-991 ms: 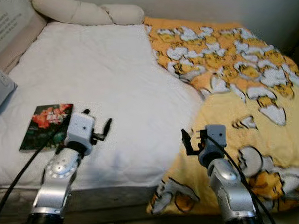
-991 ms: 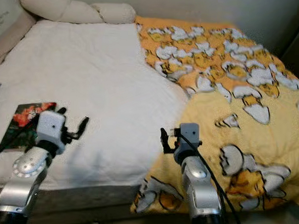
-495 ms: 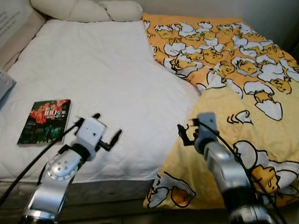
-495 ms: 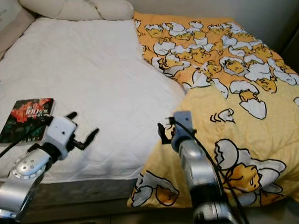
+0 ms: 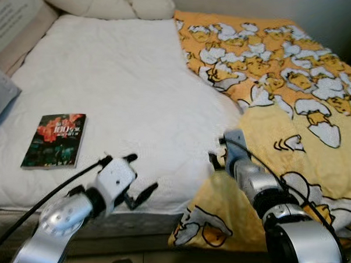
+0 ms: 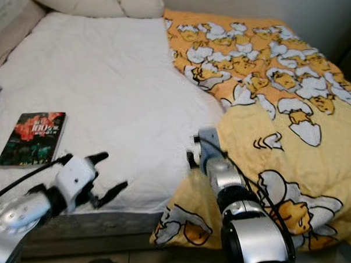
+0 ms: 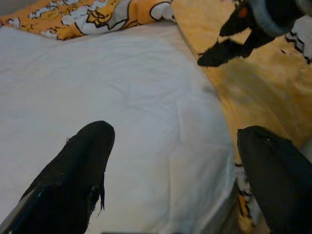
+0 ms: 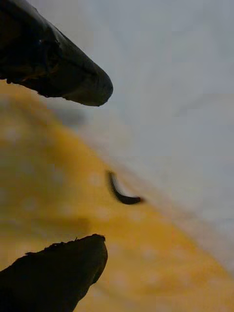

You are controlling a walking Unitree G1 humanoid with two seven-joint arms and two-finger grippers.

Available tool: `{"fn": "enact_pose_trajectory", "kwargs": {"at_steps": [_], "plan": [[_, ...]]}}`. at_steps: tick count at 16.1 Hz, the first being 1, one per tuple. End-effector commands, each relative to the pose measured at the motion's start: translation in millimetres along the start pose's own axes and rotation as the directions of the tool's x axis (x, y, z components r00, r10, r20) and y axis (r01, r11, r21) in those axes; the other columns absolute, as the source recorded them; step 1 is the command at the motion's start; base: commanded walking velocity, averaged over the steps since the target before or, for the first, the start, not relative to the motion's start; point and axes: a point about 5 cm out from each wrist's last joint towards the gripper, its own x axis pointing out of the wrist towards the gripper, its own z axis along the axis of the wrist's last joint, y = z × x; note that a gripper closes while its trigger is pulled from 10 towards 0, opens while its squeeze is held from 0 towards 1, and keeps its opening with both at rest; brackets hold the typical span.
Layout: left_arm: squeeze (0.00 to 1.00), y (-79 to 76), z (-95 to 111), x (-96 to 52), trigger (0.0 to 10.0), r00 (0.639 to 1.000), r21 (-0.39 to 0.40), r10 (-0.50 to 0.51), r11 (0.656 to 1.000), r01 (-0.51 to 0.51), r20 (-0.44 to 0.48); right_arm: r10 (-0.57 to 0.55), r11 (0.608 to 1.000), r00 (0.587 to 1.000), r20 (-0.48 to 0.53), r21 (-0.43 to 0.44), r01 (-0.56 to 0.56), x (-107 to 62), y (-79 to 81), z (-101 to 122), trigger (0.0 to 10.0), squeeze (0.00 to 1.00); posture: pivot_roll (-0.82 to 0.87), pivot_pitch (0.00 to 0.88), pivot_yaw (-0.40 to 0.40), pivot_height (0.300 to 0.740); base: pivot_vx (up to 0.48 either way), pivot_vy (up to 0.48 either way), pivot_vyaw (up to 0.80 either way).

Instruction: Clean up the room

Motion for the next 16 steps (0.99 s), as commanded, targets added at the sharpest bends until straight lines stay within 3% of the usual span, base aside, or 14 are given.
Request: {"fn": "enact_pose_trajectory", "kwargs": {"at_steps": [1,6,10,14,16], "plan": [[0.00,-2.0,7,-5.0,10.0,1.000,0.014,-0.021,1.000,0.021,0.000,-0.022,1.000,1.000,0.010,0.008,0.022,-0.1,-6.7,1,10.0,0.00,0.18,0.000,-0.083,0.740,0.000,0.000,0.00],[0.00,11.7,20,-30.2,10.0,0.999,0.072,-0.009,0.997,0.013,-0.052,-0.033,0.998,0.999,0.013,0.046,0.032,0.6,-6.5,0,10.0,0.00,0.21,0.122,-0.064,0.740,0.000,0.000,0.00],[0.00,15.6,31,-33.7,10.0,0.996,0.121,-0.063,0.990,0.070,-0.063,-0.025,0.999,1.000,0.009,0.042,0.024,0.9,-4.7,-1,10.0,0.00,0.24,0.169,-0.066,0.740,0.000,0.000,0.00],[0.00,10.2,46,-38.1,10.0,0.996,0.118,-0.079,0.990,0.083,-0.038,-0.019,0.999,1.000,0.011,0.040,0.019,1.1,-3.4,0,10.0,0.00,0.26,0.229,-0.068,0.740,0.000,0.000,0.00],[0.00,1.4,48,-48.4,10.0,0.994,0.105,-0.093,0.990,0.099,-0.062,-0.011,1.000,1.000,0.008,0.011,0.011,1.1,-3.2,-2,9.6,0.00,0.28,0.244,-0.072,0.740,0.000,0.000,0.00]]}}
